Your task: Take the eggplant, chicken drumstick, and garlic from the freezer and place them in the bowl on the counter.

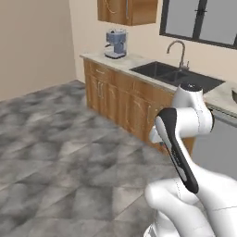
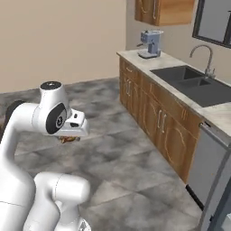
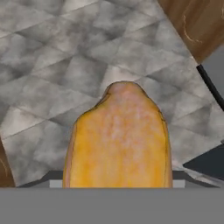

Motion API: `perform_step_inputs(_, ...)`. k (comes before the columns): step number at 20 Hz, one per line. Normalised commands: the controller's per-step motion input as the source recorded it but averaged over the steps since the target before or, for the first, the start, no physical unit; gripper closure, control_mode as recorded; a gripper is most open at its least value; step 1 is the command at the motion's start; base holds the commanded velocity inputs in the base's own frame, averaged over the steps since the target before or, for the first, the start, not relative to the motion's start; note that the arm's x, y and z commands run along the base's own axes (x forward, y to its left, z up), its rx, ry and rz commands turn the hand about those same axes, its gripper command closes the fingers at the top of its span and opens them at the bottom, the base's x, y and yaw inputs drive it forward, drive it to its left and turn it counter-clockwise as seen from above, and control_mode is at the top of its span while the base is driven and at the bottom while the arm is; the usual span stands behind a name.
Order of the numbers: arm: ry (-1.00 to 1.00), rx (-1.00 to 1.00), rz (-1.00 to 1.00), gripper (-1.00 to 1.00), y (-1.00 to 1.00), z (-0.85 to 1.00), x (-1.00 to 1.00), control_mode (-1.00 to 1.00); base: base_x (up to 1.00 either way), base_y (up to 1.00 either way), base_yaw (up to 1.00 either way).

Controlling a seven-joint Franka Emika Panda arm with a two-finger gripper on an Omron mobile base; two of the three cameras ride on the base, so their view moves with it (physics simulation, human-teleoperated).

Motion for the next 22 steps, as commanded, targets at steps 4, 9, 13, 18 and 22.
perform_step_inputs(4,0.00,0.00,0.00,1.00,0.00,0.00,0.00,1.00,0.39,0.00,-0.70)
perform_step_inputs(9,0.00,0.00,0.00,1.00,0.00,0.00,0.00,1.00,0.79,0.43,-0.54)
perform_step_inputs(13,0.00,0.00,0.00,1.00,0.00,0.00,0.00,1.00,0.98,0.43,-0.44)
perform_step_inputs(18,0.00,0.00,0.00,1.00,0.00,0.00,0.00,1.00,0.67,0.13,-0.59)
perform_step_inputs(22,0.00,0.00,0.00,1.00,0.00,0.00,0.00,1.00,0.58,0.04,-0.64)
